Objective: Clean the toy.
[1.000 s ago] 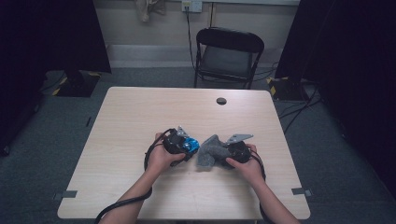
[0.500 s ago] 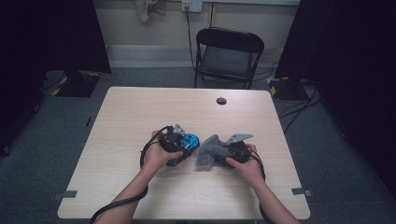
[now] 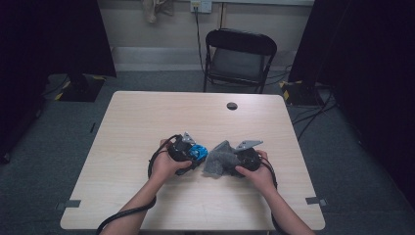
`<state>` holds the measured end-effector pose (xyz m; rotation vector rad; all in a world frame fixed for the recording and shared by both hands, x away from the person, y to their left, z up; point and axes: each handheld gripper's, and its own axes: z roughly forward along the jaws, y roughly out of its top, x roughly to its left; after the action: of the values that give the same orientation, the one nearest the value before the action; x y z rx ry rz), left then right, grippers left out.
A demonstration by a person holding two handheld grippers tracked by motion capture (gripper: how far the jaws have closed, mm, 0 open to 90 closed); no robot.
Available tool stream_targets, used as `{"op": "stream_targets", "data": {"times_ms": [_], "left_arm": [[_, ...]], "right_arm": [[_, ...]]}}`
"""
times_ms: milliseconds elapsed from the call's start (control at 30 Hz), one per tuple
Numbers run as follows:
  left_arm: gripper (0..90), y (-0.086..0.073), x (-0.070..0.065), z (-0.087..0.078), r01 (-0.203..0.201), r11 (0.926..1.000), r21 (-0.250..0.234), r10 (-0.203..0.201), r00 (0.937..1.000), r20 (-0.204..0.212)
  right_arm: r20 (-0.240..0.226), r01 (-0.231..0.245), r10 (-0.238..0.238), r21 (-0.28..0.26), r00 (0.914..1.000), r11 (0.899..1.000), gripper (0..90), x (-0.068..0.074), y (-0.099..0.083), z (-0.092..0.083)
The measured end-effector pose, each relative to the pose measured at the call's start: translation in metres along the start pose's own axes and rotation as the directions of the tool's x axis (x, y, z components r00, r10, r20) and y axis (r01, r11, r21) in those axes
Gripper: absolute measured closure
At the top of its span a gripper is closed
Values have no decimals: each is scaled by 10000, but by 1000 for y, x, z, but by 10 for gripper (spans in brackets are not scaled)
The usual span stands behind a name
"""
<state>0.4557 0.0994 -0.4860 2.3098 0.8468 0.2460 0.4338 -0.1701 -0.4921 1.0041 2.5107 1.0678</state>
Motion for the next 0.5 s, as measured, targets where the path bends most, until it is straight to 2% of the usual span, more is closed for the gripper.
{"op": "stream_targets", "data": {"times_ms": [133,167,267,500], "left_arm": [[246,-1,0,1,-7,10000,-35,7,10000,11],[246,-1,-1,1,-131,9999,-7,131,9999,-88],[243,-1,-3,2,-176,9998,-6,176,9997,-158],[227,0,-1,1,-164,9998,94,165,9998,-84]], "right_arm": [[44,75,-75,4,10000,10000,250,0,0,0],[47,85,-85,9,10000,10000,250,0,0,0],[48,72,-72,6,10000,10000,249,0,-1,0],[53,89,-89,23,9999,10000,247,1,0,1]]}}
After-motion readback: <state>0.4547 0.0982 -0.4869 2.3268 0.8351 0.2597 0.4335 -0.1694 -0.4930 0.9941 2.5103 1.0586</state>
